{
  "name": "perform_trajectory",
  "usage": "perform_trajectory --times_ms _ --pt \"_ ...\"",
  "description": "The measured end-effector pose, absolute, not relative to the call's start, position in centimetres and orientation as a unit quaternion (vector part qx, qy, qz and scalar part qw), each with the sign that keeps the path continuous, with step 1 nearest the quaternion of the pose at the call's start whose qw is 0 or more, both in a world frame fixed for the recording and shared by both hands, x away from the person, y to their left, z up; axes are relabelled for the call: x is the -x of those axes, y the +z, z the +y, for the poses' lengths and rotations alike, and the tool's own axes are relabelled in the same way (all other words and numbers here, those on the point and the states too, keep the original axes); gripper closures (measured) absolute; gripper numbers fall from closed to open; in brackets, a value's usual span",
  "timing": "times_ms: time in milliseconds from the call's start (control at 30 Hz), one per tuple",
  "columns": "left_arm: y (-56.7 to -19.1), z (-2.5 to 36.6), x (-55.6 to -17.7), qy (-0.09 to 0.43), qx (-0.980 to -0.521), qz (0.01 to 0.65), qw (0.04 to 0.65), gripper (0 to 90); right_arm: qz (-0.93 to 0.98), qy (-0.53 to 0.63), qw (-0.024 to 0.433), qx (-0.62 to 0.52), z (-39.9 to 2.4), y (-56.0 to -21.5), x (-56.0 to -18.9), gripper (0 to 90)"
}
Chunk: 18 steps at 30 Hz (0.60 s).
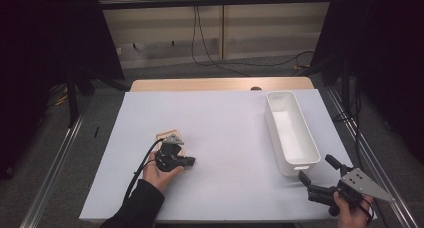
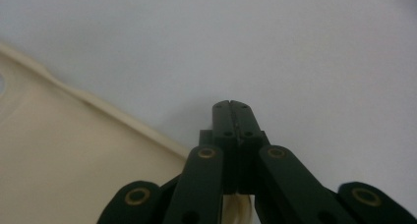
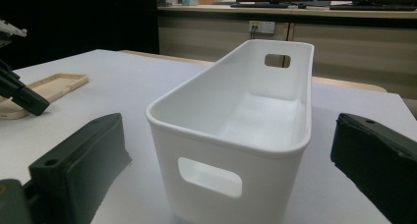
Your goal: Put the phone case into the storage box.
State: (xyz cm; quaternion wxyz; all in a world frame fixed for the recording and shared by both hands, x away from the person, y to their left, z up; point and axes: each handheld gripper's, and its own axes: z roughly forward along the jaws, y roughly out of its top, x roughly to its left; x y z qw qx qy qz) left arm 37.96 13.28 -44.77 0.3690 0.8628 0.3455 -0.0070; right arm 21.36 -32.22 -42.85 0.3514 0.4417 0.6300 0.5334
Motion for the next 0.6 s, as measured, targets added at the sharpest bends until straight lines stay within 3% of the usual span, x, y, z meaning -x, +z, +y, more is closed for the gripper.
perform_trajectory --times_ms 600 --pt "-44.7 14.9 -37.4 -0.01 -0.859 0.356 0.369 90.0 0.629 0.534 0.351 -0.443 -32.2 -42.9 -21.4 0.0"
